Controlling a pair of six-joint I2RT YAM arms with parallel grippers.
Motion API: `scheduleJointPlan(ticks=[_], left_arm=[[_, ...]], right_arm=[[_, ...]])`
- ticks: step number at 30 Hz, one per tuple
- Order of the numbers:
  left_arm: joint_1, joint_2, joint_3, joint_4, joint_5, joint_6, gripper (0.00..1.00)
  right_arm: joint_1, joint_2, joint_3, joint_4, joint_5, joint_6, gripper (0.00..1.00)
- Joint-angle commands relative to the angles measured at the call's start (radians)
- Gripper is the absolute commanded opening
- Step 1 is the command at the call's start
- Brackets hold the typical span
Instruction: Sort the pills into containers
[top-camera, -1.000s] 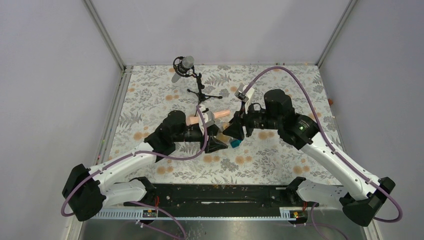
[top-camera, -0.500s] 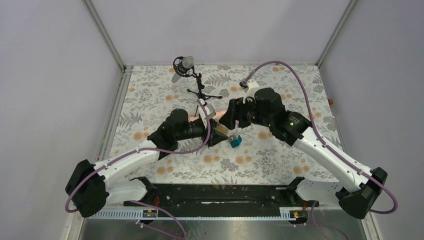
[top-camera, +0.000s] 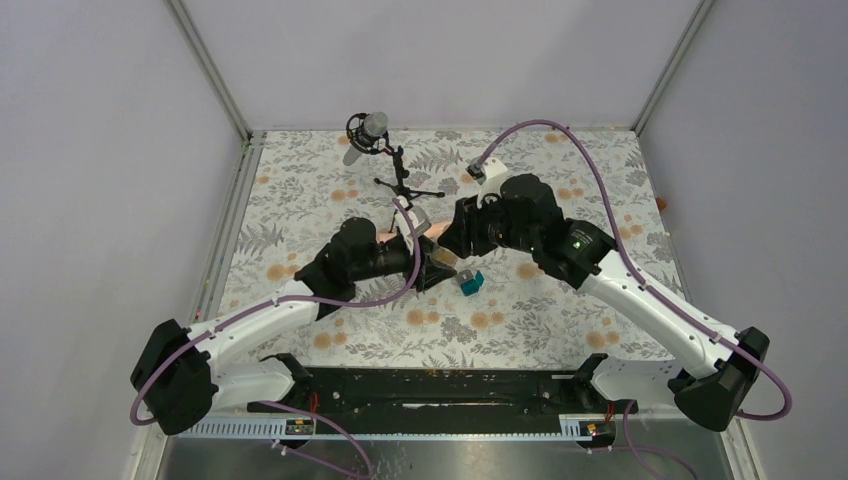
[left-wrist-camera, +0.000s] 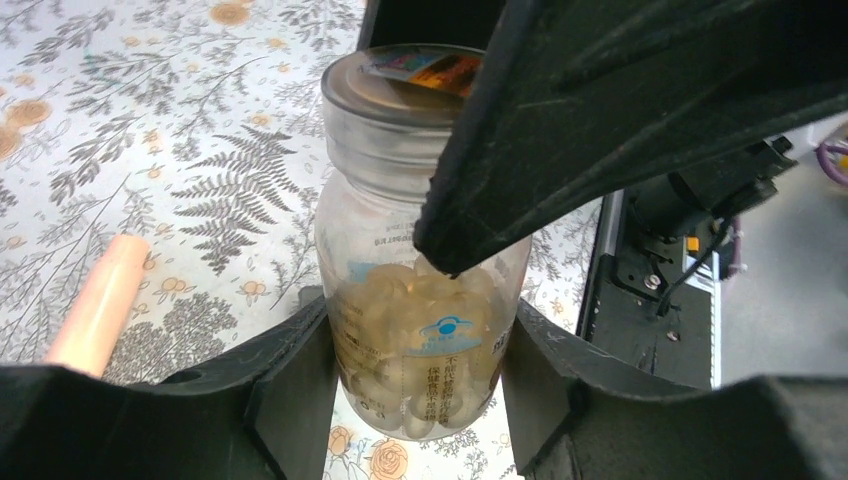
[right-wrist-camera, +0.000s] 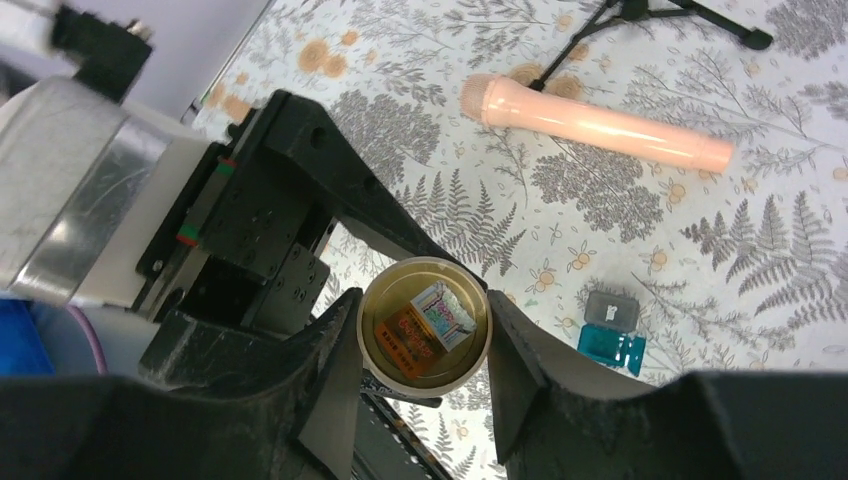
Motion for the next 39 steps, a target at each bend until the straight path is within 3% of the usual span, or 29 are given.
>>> scheduleJointPlan(ticks=[1,6,7,9,10,12,14,18,20,25,28,34,39], left_arm=[[0.002,-0.031,0.0,0.027,0.169,0.045,0.0],[0.001,-0.03,-0.009,0.046,0.328,0.051,0.0],[0.001,-0.031,-0.007,0.048,0.343,0.052,0.0],[0.002,-0.031,-0.004,0.051,0.342,0.051,0.0],[0.001,-0.031,-0.002,0.052,0.333,0.051,0.0],[0.002,-0.031,-0.003,0.064,0.279,0.044,0.0],[0.002,-0.025,-0.003,0.077,0.212,0.033,0.0],[0.002,0.008,-0.001,0.108,0.071,-0.008,0.0],[0.002,0.027,0.005,0.11,0.036,-0.021,0.0],[0.002,0.043,-0.002,0.144,-0.003,-0.054,0.0],[0.001,0.042,-0.015,0.171,-0.011,-0.071,0.0],[0.001,0.038,-0.025,0.171,0.004,-0.069,0.0],[0.004,0.024,-0.023,0.104,0.13,-0.009,0.0]], right_arm=[[-0.031,-0.062,0.039,-0.03,-0.264,-0.247,0.11],[-0.038,-0.064,0.055,-0.15,-0.596,-0.422,0.1],[-0.038,-0.062,0.06,-0.169,-0.606,-0.434,0.2],[-0.037,-0.063,0.056,-0.155,-0.529,-0.4,0.62],[-0.037,-0.064,0.044,-0.117,-0.466,-0.362,0.78],[-0.038,-0.068,0.015,-0.032,-0.325,-0.25,0.89],[-0.036,-0.059,0.0,0.025,-0.207,-0.143,0.9],[-0.009,-0.061,-0.054,0.15,-0.054,0.039,0.88],[0.012,-0.059,-0.063,0.166,0.027,0.099,0.82],[0.023,-0.036,-0.02,0.092,0.131,0.155,0.46],[0.023,-0.052,-0.032,0.095,0.157,0.156,0.34],[0.022,-0.057,-0.032,0.092,0.058,0.052,0.17],[-0.005,-0.085,-0.023,0.065,-0.224,-0.181,0.11]])
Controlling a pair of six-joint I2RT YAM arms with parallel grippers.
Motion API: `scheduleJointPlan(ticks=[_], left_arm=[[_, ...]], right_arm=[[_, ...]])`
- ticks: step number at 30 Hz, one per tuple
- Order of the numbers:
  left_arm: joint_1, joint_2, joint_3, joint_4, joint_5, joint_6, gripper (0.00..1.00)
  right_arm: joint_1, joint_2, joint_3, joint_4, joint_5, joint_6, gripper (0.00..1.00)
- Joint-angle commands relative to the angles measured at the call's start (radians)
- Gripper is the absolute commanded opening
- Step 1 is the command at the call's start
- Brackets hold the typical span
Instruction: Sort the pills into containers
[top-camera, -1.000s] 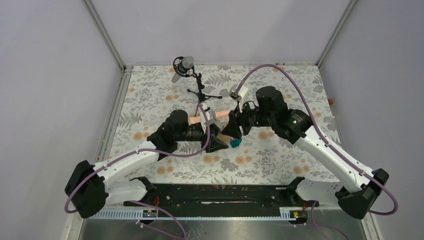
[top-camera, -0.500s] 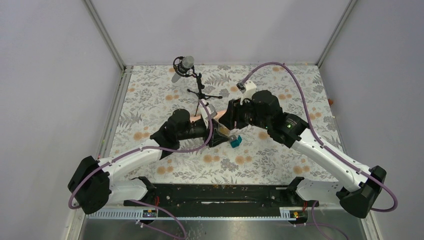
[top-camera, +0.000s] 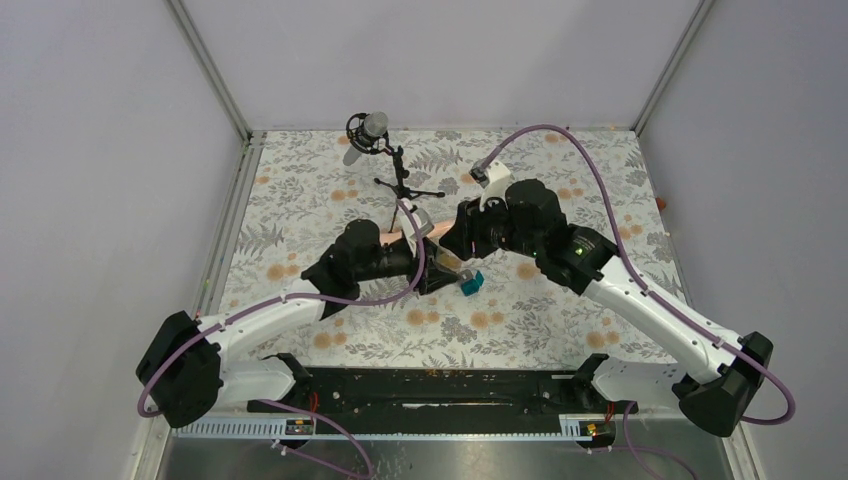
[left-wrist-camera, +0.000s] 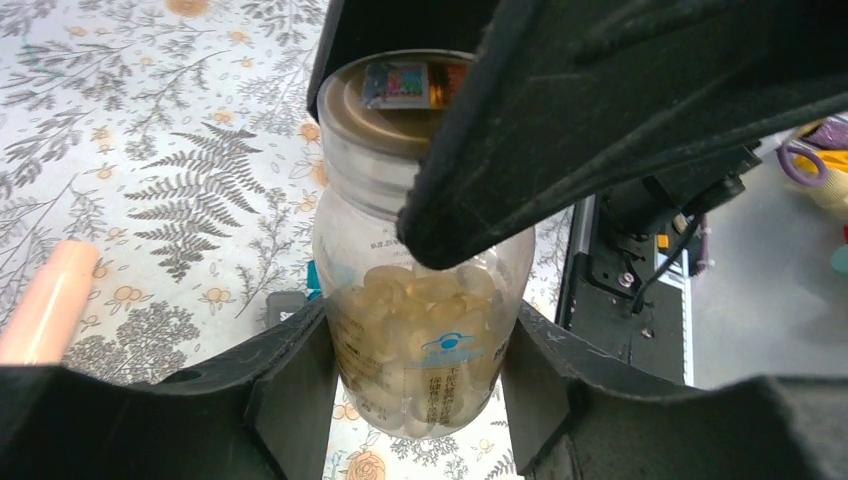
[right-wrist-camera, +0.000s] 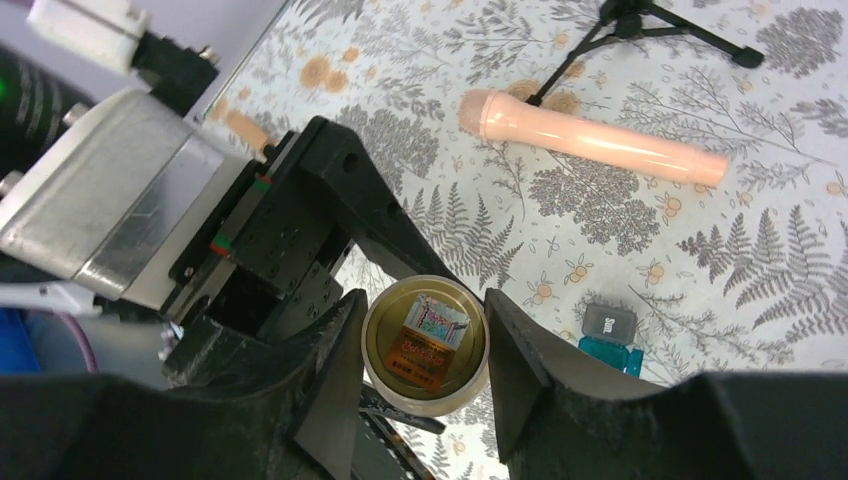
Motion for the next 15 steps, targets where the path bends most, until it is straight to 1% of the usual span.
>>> scheduleJointPlan(ticks=[1,4,7,15], left_arm=[[0.006,-0.026,0.001,0.001,0.116,0.055,0.0],[0.009,-0.036,0.002,-0.025,0.234,0.085,0.0],[0.01,-0.046,0.004,-0.034,0.355,0.102,0.0],[0.01,-0.056,0.001,-0.021,0.533,0.115,0.0]], right_arm=[[-0.017,-0.057,0.037,-0.022,-0.295,-0.237,0.11],[-0.032,-0.077,0.058,-0.07,-0.383,-0.333,0.1],[-0.044,-0.088,0.074,-0.104,-0.452,-0.384,0.08],[-0.058,-0.094,0.103,-0.091,-0.569,-0.4,0.06]])
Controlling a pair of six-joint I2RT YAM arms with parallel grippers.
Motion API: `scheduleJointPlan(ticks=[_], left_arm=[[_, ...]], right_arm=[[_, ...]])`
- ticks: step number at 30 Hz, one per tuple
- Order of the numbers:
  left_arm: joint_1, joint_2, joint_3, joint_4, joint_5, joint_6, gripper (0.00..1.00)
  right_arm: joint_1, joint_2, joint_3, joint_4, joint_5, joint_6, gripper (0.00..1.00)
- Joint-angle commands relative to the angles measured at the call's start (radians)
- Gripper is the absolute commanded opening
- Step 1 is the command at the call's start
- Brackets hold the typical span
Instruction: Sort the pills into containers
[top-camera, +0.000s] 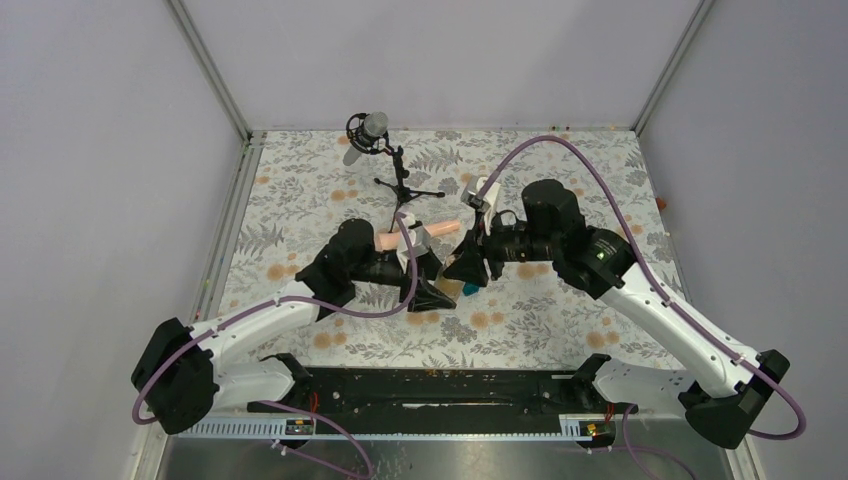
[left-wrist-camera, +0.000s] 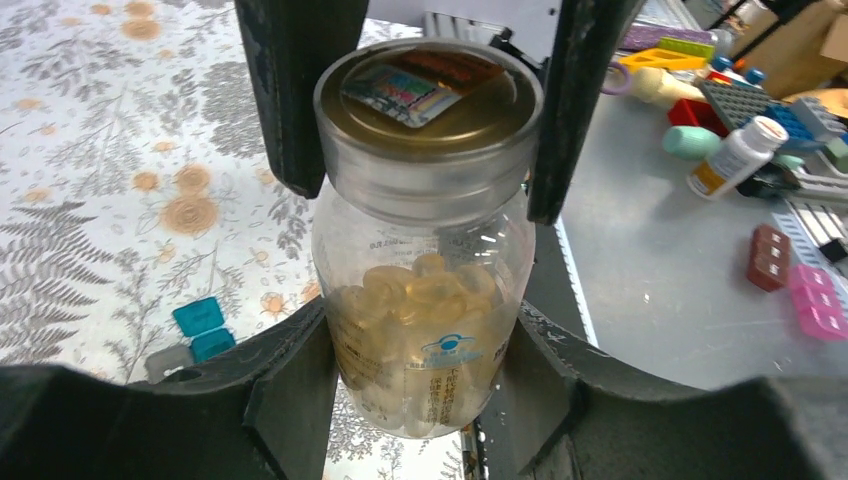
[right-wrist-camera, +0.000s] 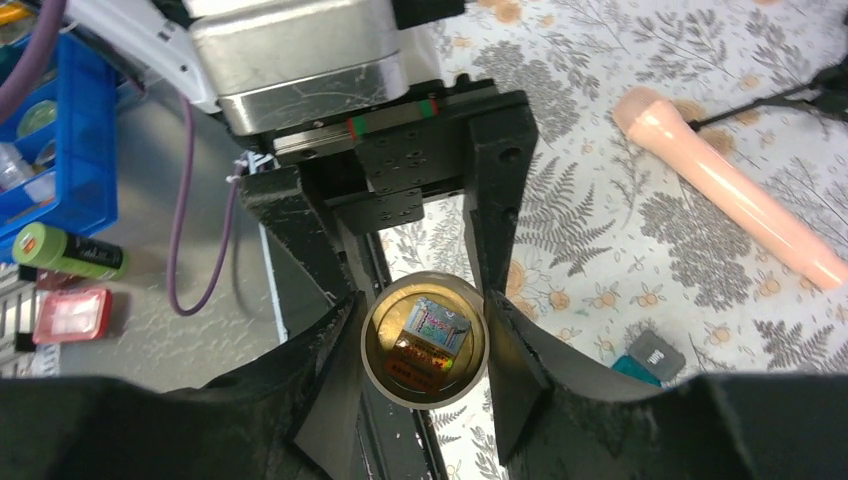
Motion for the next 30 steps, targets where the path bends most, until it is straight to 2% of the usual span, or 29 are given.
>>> scheduleJointPlan(ticks=[1,5,12,16,20,24,28,30], left_arm=[[0.006,-0.017,0.001,0.002,0.195,0.035,0.0],[0.005,-0.013,0.009,0.02,0.292,0.026,0.0],[0.005,-0.012,0.018,0.04,0.293,0.011,0.0],[0.006,-0.007,0.019,0.003,0.155,0.034,0.0],[0.007,-0.01,0.016,-0.09,-0.091,0.081,0.0],[0.007,-0.004,0.0,-0.141,-0.355,0.117,0.0],[-0.003,0.047,0.028,-0.21,-0.489,0.163,0.0],[-0.017,0.081,0.046,-0.243,-0.54,0.197,0.0]], right_arm=[[-0.017,-0.022,0.073,0.034,-0.154,-0.061,0.06],[-0.021,-0.002,0.114,-0.014,-0.27,-0.105,0.02],[-0.022,0.008,0.12,-0.03,-0.248,-0.138,0.01],[-0.024,0.002,0.109,-0.004,-0.053,-0.086,0.05],[-0.09,-0.018,0.06,0.037,0.207,0.049,0.06],[-0.222,-0.038,-0.079,0.075,0.483,0.265,0.08],[-0.256,-0.035,-0.231,0.065,0.756,0.412,0.1],[-0.256,-0.022,-0.307,0.072,0.824,0.496,0.1]])
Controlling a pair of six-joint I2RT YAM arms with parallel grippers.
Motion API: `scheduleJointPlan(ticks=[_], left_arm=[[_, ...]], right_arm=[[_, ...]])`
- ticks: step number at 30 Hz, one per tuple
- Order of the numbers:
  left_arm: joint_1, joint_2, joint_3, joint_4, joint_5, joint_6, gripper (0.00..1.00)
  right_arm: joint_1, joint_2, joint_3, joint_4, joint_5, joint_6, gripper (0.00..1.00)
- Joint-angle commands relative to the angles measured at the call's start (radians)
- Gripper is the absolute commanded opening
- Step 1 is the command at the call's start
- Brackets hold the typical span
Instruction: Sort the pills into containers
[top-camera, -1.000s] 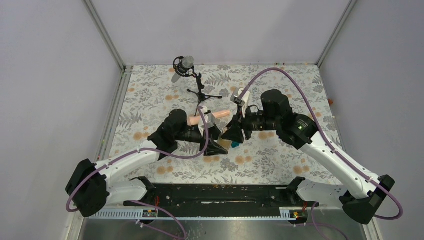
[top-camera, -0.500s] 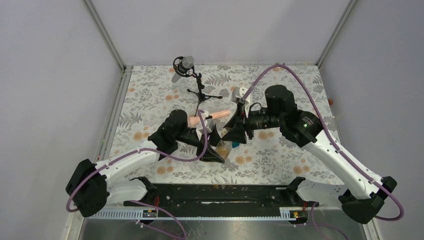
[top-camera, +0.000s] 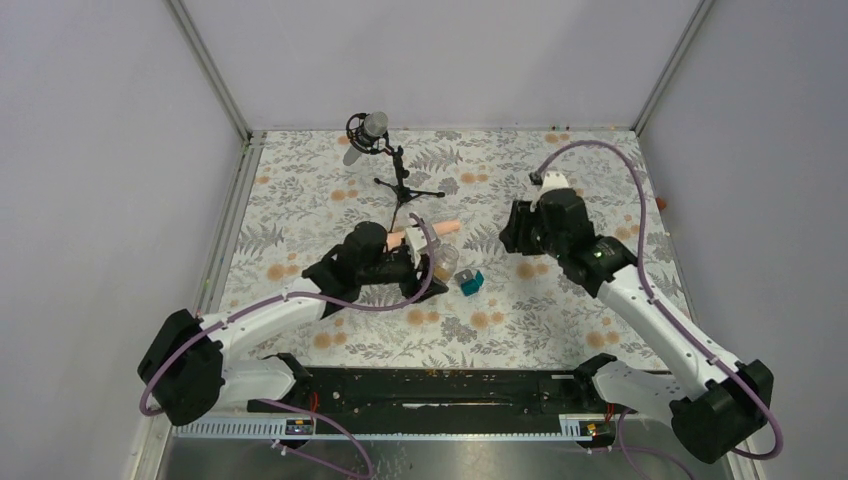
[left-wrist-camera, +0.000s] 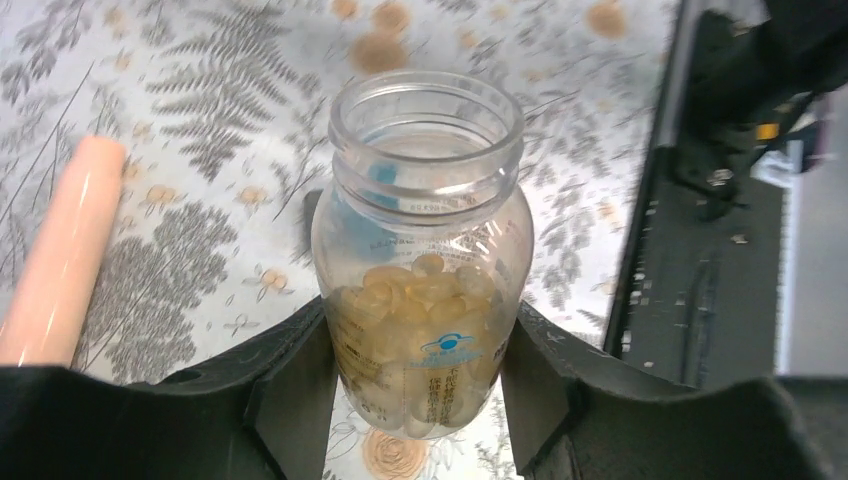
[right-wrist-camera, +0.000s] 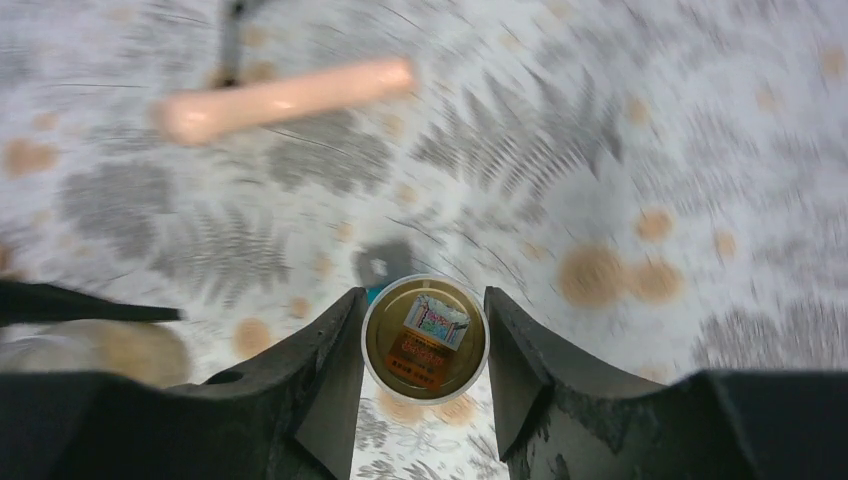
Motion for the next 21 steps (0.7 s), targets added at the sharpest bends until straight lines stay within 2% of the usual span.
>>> scheduleJointPlan(ticks=[1,8,13,21], left_arm=[[-0.027,0.071,0.058,-0.084,-0.224,0.096,0.0],[-0.101,0.248,0.207,-0.306,-0.469,0.192,0.0],[-0.131,0.309,0.243,-0.33,-0.503,0.207,0.0],[-0.145,0.324,0.234,-0.279,-0.468,0.192,0.0]], right_arm=[[-0.001,0.019,-0.148,0.027,0.305,0.246,0.11],[-0.001,0.12,-0.273,0.059,0.366,0.382,0.14],[-0.001,0.21,-0.294,0.082,0.373,0.418,0.21],[-0.001,0.261,-0.286,0.09,0.374,0.423,0.48]])
